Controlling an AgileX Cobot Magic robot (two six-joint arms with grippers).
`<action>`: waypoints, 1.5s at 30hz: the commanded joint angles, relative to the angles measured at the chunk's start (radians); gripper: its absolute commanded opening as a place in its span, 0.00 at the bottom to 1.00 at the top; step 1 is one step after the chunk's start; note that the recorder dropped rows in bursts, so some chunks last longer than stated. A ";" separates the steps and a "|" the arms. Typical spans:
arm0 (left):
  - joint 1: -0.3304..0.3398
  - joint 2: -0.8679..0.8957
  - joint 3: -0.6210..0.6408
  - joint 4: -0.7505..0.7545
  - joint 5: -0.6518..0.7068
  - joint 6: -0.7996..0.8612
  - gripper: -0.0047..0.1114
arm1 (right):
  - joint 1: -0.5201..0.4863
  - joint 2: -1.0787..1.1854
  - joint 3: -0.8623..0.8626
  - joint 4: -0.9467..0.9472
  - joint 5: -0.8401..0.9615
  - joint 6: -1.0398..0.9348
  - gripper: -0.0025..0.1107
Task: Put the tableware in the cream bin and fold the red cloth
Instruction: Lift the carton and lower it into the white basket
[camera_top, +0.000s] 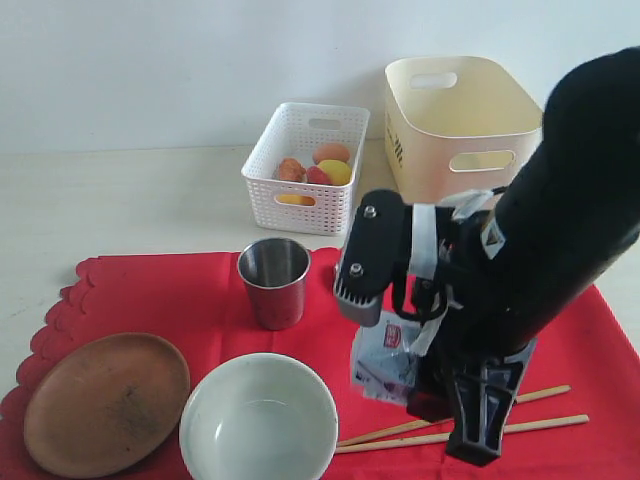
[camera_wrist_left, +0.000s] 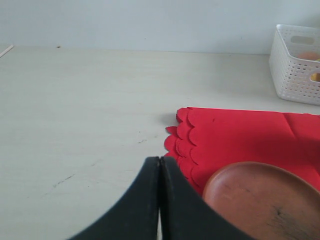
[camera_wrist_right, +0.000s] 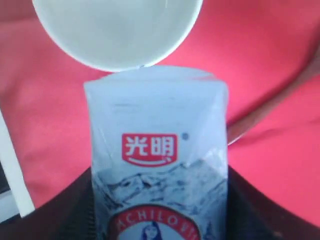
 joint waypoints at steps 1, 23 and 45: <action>0.004 -0.007 0.000 0.001 -0.010 -0.004 0.04 | -0.005 -0.098 -0.010 -0.006 -0.059 0.015 0.02; 0.004 -0.007 0.000 0.001 -0.010 -0.004 0.04 | -0.167 0.165 -0.265 0.135 -0.701 0.326 0.02; 0.004 -0.007 0.000 0.001 -0.010 -0.004 0.04 | -0.239 0.718 -0.796 0.199 -0.677 0.329 0.02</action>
